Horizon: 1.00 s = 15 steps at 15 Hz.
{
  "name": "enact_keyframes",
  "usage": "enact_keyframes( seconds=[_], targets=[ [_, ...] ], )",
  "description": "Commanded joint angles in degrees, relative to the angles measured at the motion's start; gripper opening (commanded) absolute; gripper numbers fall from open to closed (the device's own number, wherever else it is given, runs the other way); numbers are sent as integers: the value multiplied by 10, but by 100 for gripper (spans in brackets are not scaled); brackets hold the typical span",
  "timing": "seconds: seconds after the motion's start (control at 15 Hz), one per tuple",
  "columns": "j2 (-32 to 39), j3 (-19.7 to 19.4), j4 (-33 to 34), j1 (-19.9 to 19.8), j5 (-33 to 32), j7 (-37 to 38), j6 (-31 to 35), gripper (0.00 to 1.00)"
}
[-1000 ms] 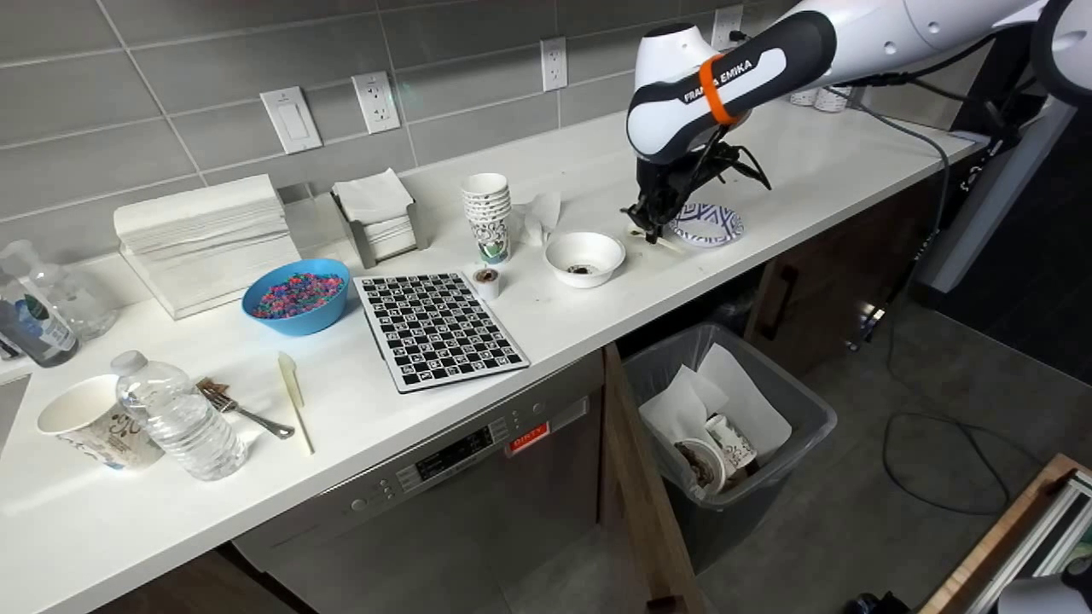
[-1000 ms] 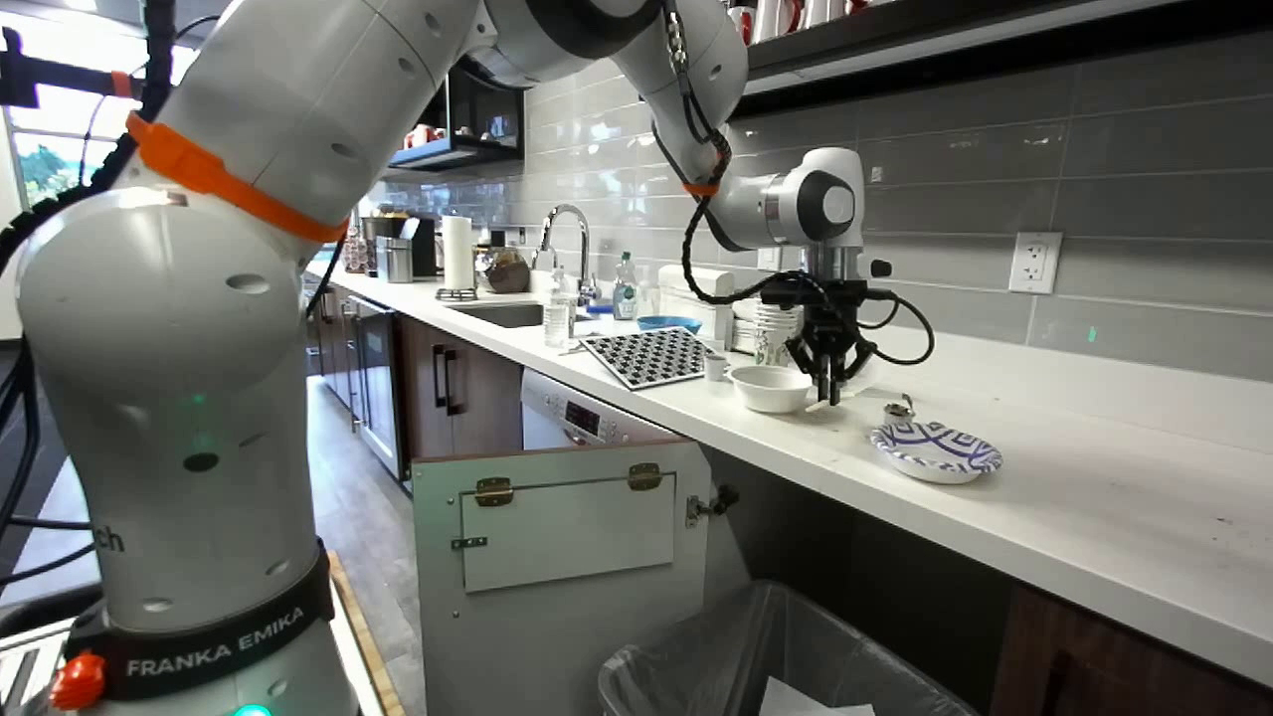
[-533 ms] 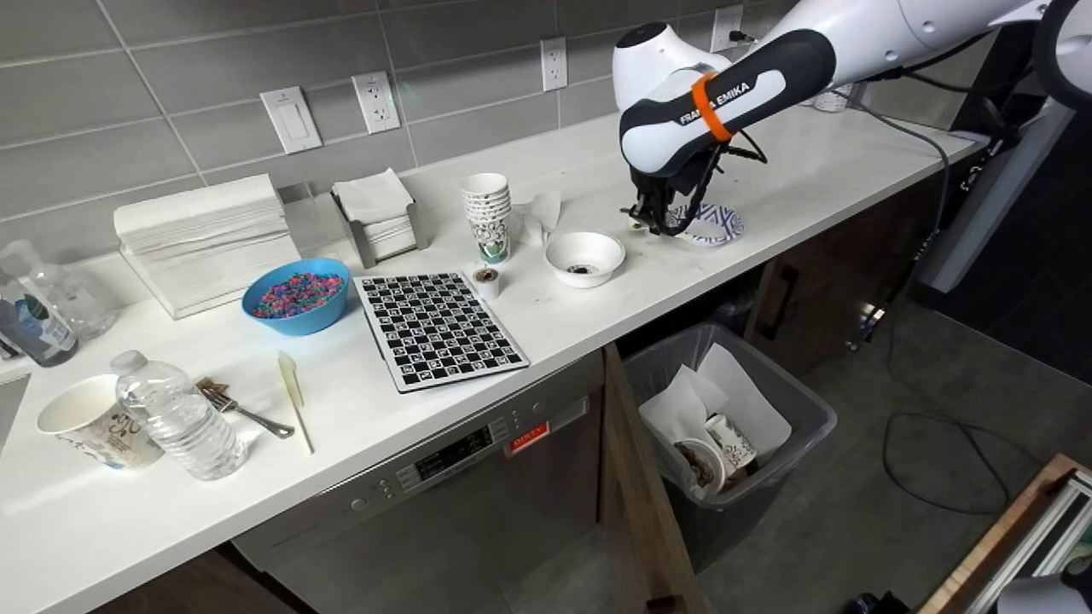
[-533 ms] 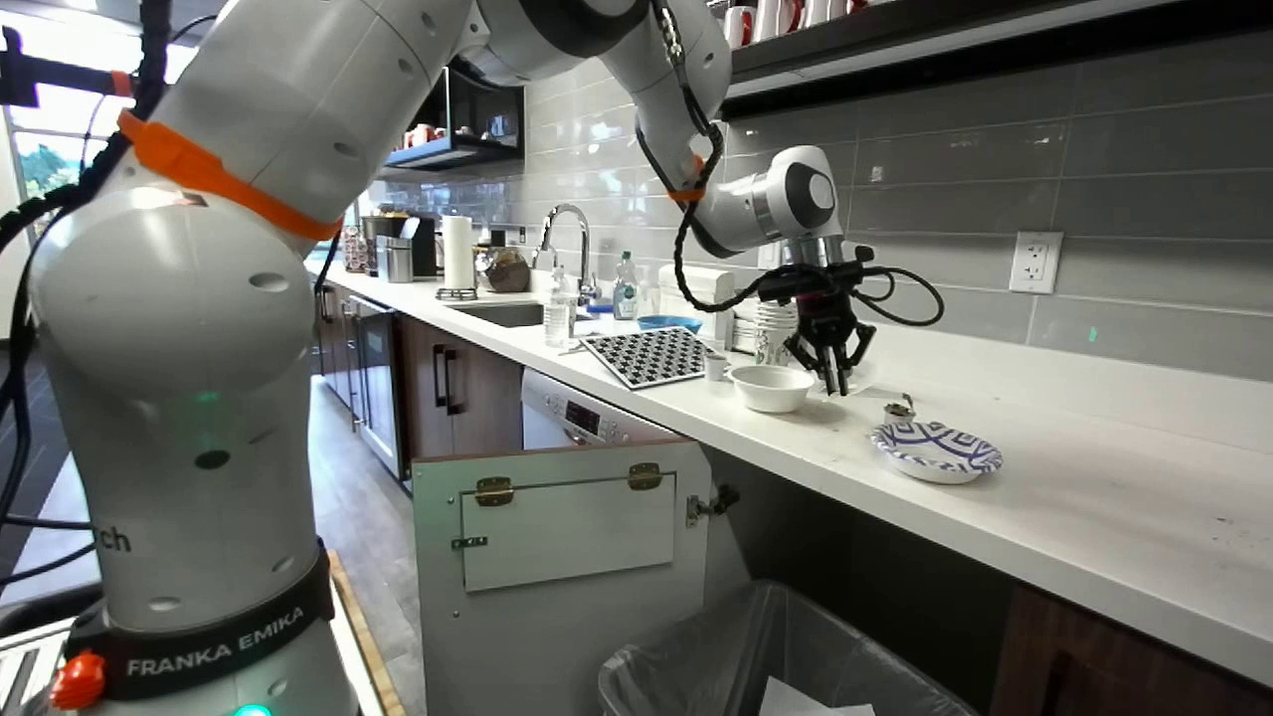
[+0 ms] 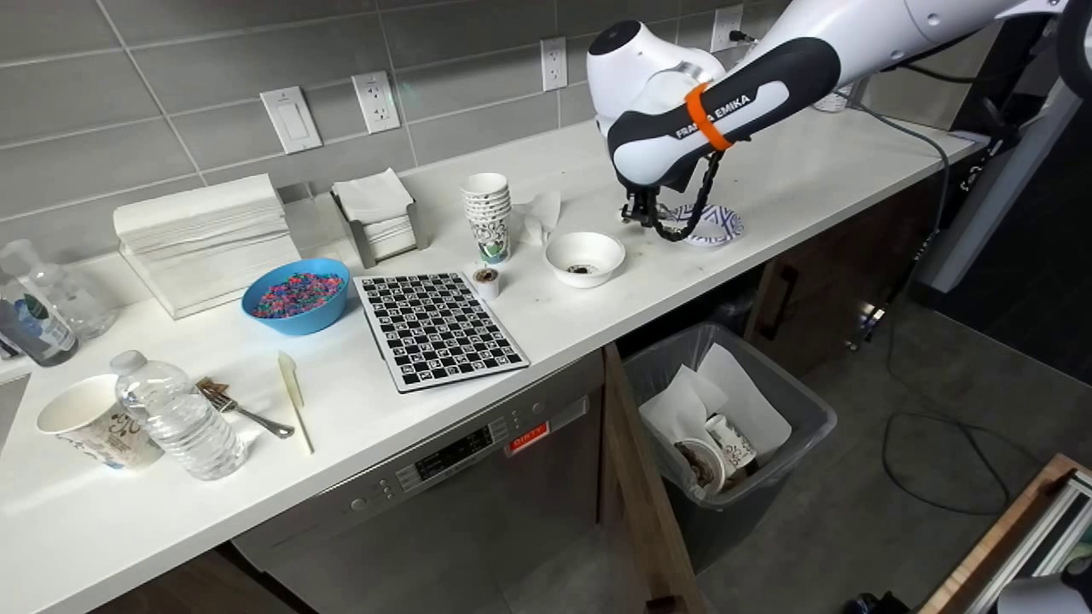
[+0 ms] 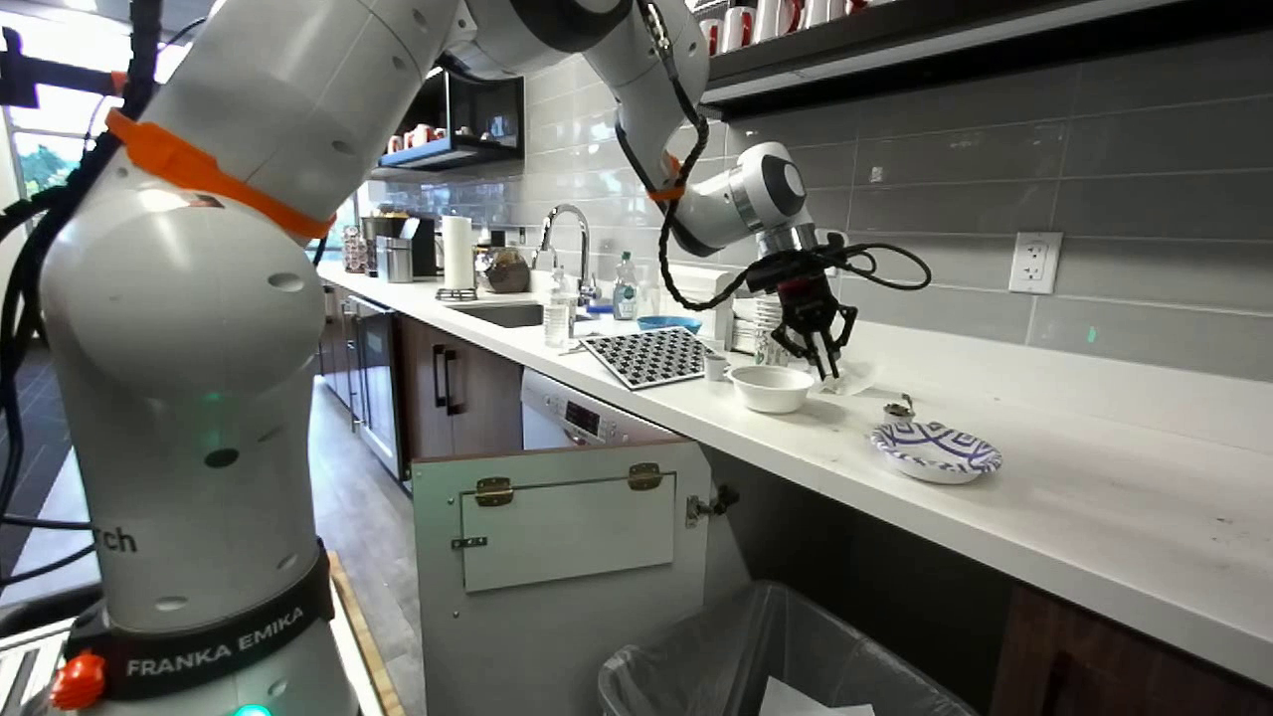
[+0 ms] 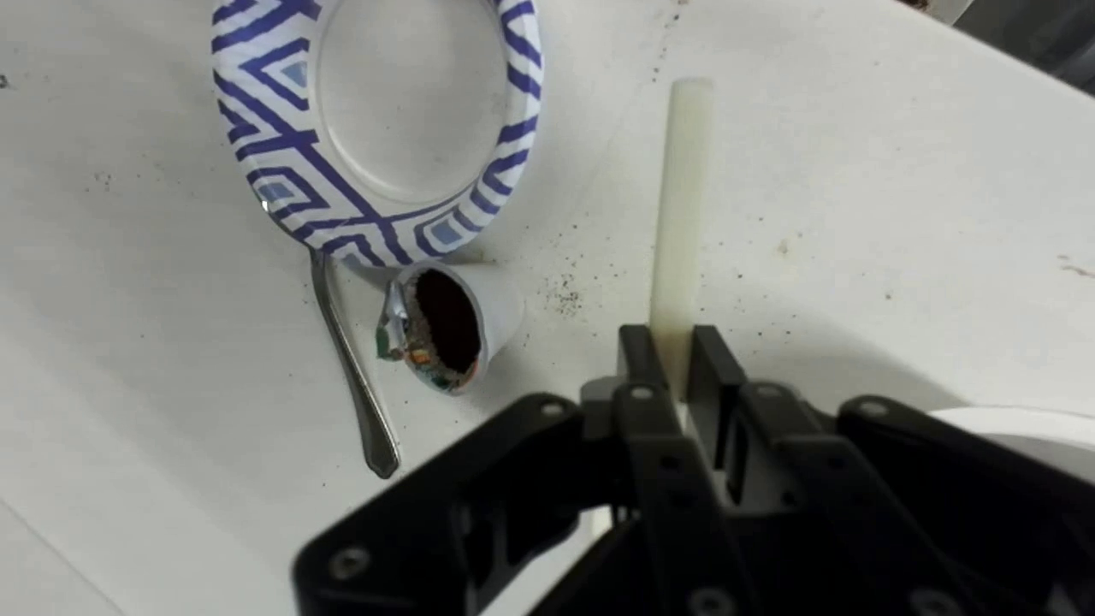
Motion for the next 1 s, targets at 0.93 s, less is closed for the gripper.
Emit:
enact_keyframes(
  seconds=[0.93],
  targets=[
    [-30, 24, -51, 15, -151, -129, 62, 4]
  ],
)
